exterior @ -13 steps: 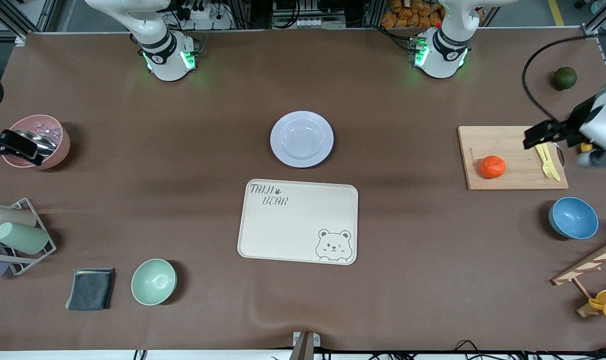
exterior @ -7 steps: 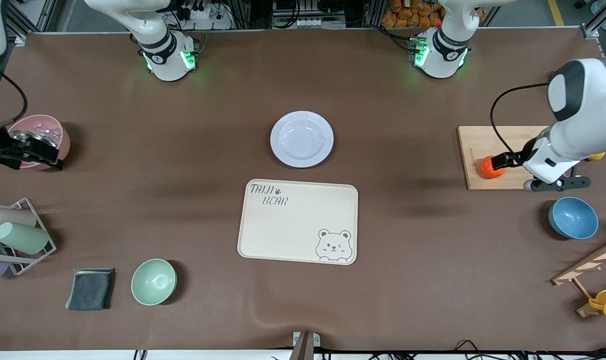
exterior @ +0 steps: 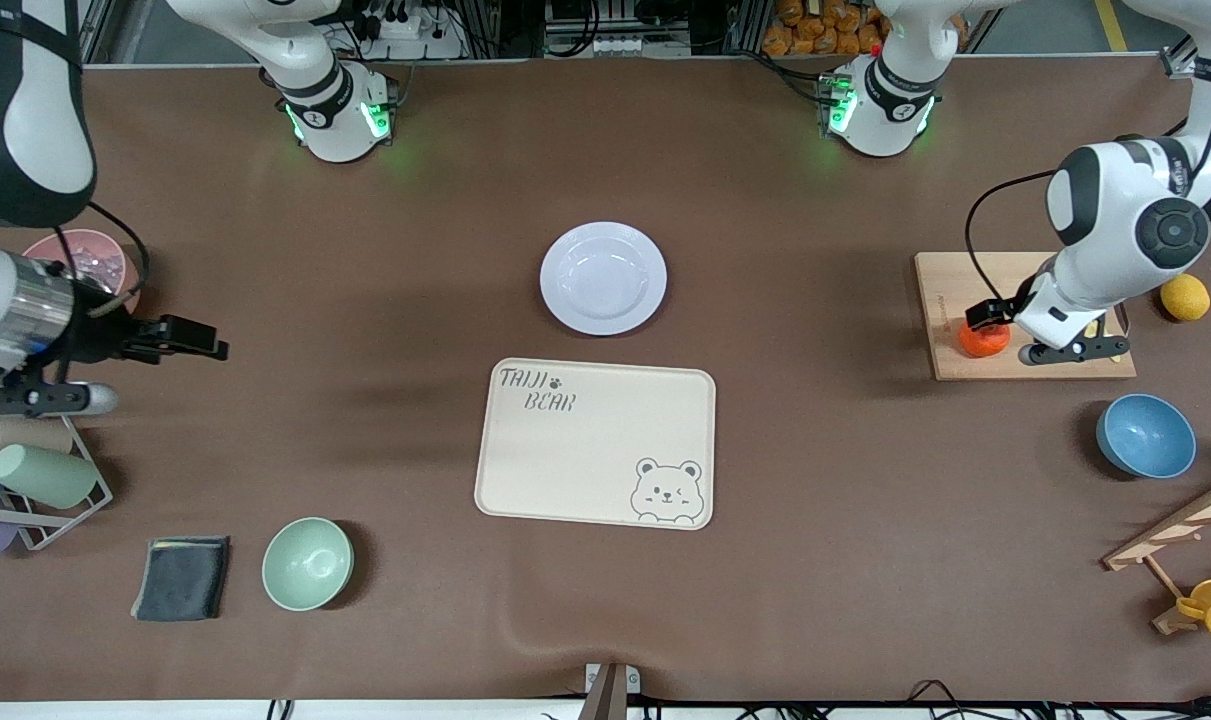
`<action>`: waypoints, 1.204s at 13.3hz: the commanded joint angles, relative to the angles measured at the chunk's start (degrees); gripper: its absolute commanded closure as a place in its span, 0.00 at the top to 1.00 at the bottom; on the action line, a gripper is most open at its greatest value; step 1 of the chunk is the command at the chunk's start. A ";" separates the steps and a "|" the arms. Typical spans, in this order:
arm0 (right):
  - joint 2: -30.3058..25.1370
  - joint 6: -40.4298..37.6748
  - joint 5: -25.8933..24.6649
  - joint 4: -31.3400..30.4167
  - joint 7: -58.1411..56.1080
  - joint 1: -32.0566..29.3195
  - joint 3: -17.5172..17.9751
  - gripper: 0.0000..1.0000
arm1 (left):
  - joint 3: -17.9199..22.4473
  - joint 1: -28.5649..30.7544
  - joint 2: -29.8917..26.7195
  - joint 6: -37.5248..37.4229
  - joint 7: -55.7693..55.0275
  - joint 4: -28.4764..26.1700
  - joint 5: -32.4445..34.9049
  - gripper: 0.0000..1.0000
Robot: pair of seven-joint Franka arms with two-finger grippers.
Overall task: Place orange and plate with both arms
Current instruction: 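Reach the left gripper down to the orange on the cutting board, then grasp the orange with the left gripper while the right gripper reaches out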
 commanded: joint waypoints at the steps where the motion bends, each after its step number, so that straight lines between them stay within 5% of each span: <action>1: -0.38 -0.16 7.00 -3.41 0.87 -0.06 -0.58 1.00 | -0.59 2.19 3.02 5.28 -0.07 -0.70 1.45 1.00; 10: 4.63 -1.83 16.34 -3.60 1.22 -0.68 -0.50 1.00 | -0.42 2.45 9.63 10.57 -0.16 -0.61 1.54 1.00; 12: 6.03 -2.88 19.75 -3.68 0.96 -0.77 -0.58 1.00 | -0.51 2.98 10.59 10.66 -0.16 -0.35 1.45 0.58; 16: 8.84 -2.97 24.86 -3.51 0.43 -0.94 -0.59 1.00 | -0.51 2.98 10.78 10.75 -0.16 -0.26 1.54 0.11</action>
